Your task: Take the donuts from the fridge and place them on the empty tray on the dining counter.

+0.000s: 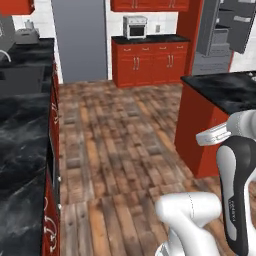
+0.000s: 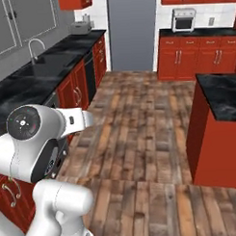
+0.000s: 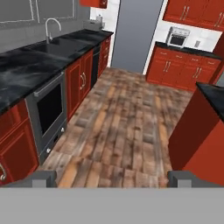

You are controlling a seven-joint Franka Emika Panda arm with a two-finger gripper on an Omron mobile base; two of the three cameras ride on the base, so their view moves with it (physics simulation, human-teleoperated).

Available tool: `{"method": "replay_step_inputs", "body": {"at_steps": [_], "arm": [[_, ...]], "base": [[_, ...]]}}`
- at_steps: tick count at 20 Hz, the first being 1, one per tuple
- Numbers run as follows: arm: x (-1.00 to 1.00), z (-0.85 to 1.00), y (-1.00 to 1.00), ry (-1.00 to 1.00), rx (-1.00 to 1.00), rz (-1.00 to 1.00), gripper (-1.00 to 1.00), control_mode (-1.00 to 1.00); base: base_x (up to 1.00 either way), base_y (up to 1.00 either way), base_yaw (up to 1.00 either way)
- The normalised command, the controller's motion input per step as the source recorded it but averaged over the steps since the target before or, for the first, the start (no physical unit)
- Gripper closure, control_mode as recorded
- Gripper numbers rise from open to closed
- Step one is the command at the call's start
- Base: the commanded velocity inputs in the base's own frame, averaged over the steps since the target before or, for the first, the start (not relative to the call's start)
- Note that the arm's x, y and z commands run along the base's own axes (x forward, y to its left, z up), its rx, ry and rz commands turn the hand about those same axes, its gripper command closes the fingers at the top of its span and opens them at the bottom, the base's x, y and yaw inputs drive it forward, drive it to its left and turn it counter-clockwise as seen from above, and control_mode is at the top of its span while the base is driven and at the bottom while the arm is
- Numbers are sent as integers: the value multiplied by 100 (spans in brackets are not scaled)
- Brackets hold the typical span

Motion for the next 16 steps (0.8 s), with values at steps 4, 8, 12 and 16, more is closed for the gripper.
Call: {"method": "replay_step_inputs", "body": {"at_steps": [4, 8, 12, 16], "arm": [[0, 0, 0, 0, 0, 0, -100, 100], [0, 0, 0, 0, 0, 0, -100, 100], [0, 0, 0, 0, 0, 0, -100, 100], [0, 0, 0, 0, 0, 0, -100, 100]], "base": [[100, -14, 6], [100, -16, 2], [100, -14, 2], [100, -20, 0]]}}
